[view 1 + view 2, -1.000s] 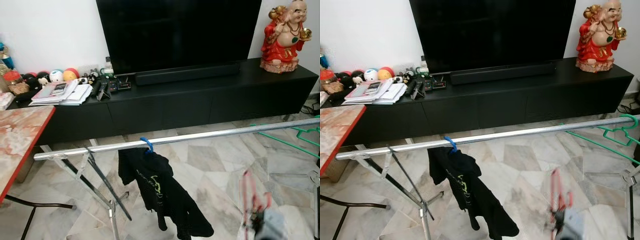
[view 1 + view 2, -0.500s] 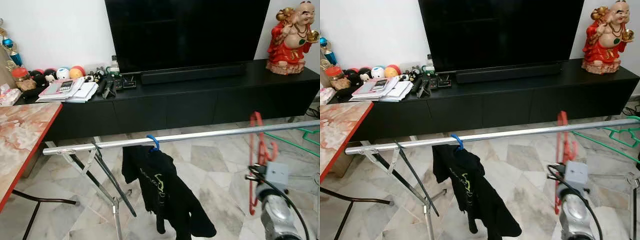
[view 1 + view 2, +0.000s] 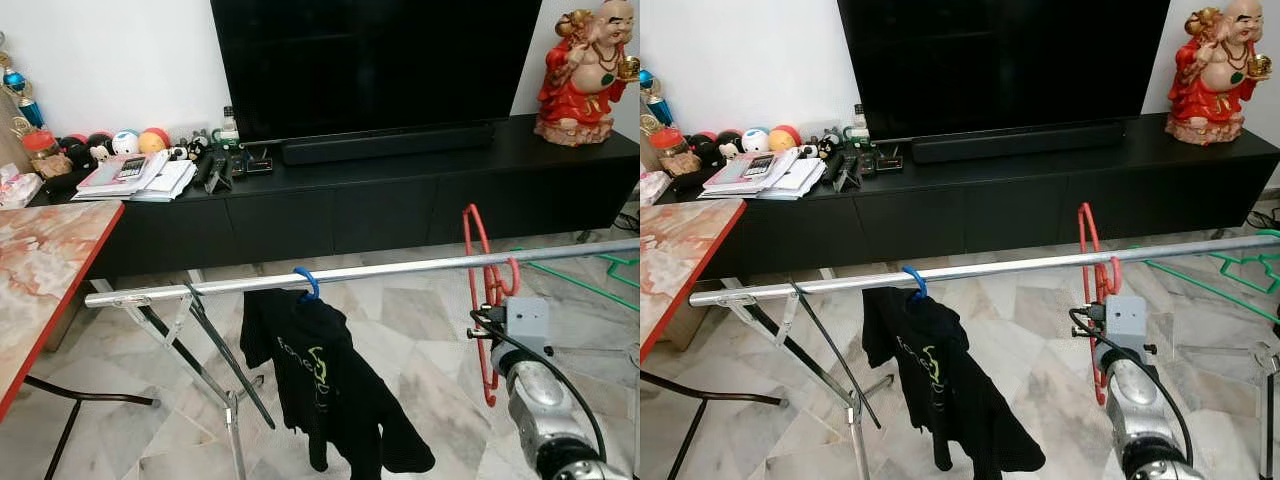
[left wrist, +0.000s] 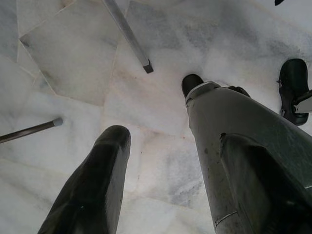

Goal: Hang hanger

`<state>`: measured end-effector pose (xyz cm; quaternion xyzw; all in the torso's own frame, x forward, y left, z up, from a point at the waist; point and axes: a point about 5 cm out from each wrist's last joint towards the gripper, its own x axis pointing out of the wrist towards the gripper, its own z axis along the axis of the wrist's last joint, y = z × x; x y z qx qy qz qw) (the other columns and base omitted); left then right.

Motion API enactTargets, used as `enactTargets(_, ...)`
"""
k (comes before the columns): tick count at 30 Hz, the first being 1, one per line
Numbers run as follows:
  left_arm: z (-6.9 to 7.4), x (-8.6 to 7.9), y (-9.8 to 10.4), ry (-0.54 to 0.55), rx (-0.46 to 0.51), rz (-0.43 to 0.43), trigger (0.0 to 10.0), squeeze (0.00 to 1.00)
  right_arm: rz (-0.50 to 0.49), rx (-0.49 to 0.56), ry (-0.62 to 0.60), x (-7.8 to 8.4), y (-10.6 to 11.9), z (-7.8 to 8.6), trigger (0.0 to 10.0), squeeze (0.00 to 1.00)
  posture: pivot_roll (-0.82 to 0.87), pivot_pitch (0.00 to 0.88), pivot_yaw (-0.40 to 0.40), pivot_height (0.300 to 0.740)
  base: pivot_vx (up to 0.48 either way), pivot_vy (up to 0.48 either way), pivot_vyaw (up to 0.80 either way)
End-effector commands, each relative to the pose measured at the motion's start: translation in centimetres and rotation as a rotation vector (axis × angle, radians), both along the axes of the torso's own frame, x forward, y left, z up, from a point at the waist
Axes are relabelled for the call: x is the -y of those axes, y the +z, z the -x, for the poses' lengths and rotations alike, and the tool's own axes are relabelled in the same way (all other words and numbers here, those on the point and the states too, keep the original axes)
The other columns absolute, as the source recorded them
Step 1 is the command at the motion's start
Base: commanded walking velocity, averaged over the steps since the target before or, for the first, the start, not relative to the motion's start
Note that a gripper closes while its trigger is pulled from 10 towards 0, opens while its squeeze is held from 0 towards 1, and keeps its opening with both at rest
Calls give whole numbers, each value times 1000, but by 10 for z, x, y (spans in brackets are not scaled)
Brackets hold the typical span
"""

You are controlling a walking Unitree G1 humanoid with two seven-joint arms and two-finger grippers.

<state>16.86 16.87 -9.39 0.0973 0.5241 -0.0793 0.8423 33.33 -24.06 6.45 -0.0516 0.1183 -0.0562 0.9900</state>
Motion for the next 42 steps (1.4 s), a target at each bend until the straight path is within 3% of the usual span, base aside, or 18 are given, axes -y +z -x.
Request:
enactTargets(1, 0, -3, 0, -12, -6, -8, 10000, 0, 9, -11, 11, 0, 5, -5, 10000, 0, -52, 4, 59, 740, 0, 0, 0)
enactTargets(14, -1, -3, 0, -18, -5, -6, 10000, 0, 5, -60, 45, -2, 19, -19, 10000, 0, -49, 3, 58, 740, 0, 0, 0)
enactTargets(19, -1, -2, 0, -19, -7, -2, 10000, 0, -10, -137, 66, -5, 17, -21, 10000, 0, -46, 6, 57, 740, 0, 0, 0)
enactTargets(27, 0, -2, 0, -21, -8, 0, 10000, 0, -29, -175, 80, -10, 21, -27, 10000, 0, -43, 9, 58, 740, 0, 0, 0)
enactTargets(35, 0, -3, 0, -28, -10, 0, 10000, 0, -68, -230, 62, -8, 24, -29, 10000, 0, -34, 7, 60, 740, 0, 0, 0)
enactTargets(42, 1, -4, 0, -33, -16, 3, 10000, 0, -94, -308, 75, -11, 13, -23, 10000, 0, -24, 8, 58, 740, 0, 0, 0)
